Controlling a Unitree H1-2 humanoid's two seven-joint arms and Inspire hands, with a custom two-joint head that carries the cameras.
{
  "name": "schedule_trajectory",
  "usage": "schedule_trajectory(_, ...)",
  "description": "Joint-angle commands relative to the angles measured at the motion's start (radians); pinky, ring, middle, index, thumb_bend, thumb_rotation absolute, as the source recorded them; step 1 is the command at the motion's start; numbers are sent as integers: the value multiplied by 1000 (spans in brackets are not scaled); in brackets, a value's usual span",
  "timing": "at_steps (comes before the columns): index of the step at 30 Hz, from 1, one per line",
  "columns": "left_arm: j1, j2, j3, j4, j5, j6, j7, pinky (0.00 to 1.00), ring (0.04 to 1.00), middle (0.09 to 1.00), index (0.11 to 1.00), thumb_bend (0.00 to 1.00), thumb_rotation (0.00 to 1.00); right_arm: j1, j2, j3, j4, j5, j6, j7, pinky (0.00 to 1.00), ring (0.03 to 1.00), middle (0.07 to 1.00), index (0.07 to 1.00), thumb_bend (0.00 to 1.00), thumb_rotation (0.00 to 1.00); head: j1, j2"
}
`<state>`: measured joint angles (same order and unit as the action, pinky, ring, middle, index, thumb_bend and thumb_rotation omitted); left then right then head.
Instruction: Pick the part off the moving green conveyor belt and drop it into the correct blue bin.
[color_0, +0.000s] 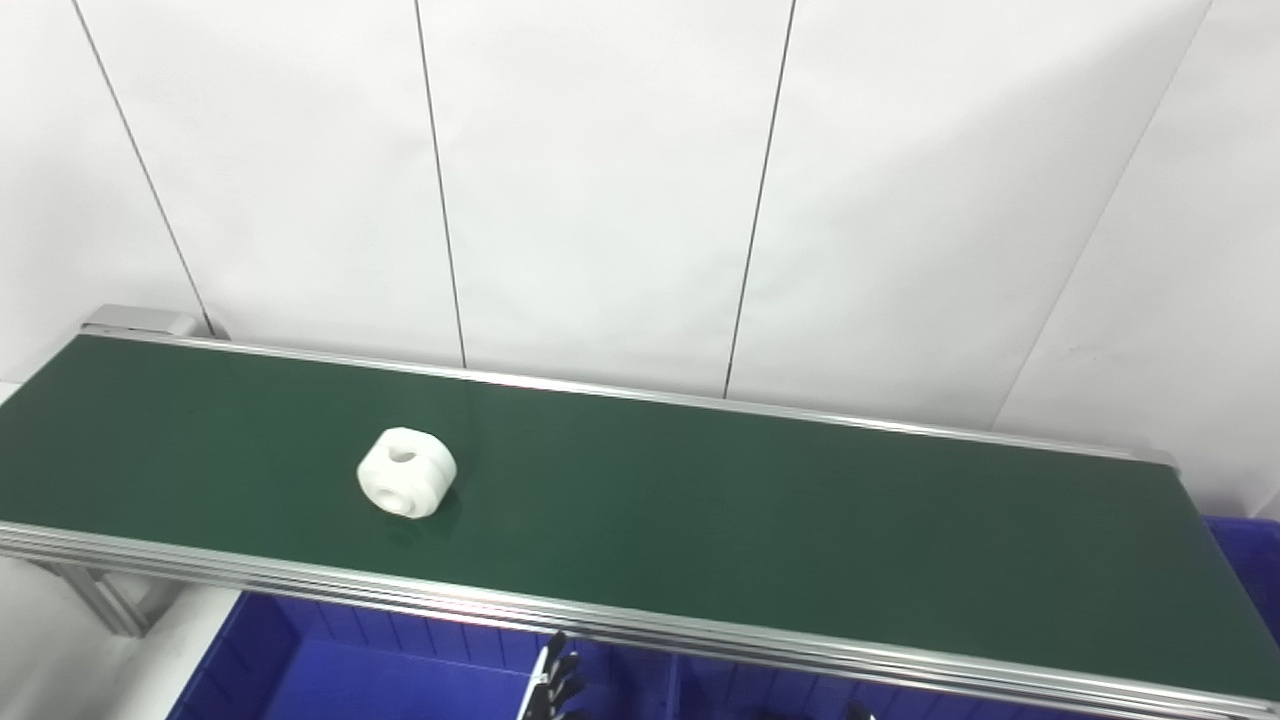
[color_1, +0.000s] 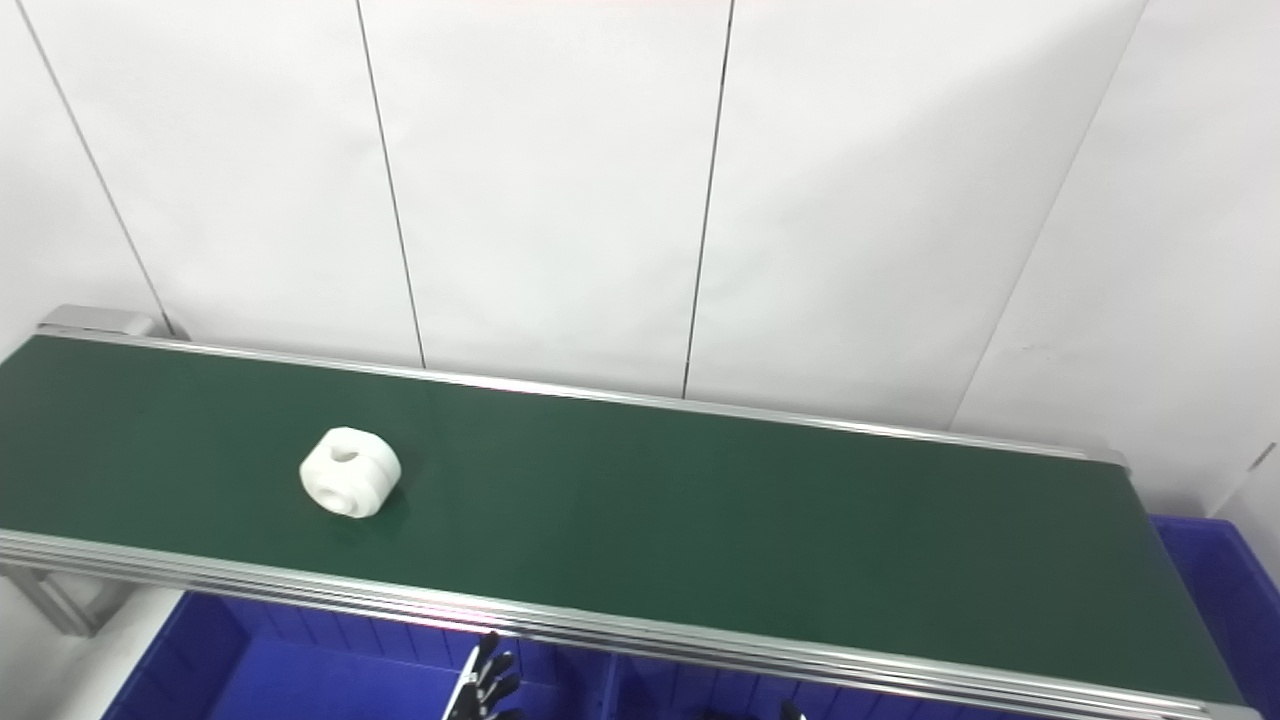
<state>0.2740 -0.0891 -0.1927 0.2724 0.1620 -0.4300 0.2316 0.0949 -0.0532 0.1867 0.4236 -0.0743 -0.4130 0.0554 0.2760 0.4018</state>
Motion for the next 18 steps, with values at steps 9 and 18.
schedule_trajectory(9,33,52,-55,-315,106,-39,48,697,788,816,818,905,646,-1,-19,-6,-49,26,-54,32,993,996,1000,1000,955,1000,26,41)
schedule_trajectory(18,-71,231,97,-749,347,158,-143,613,716,758,758,995,527,-14,-9,-6,-39,31,-54,52,1000,1000,1000,1000,938,1000,24,63)
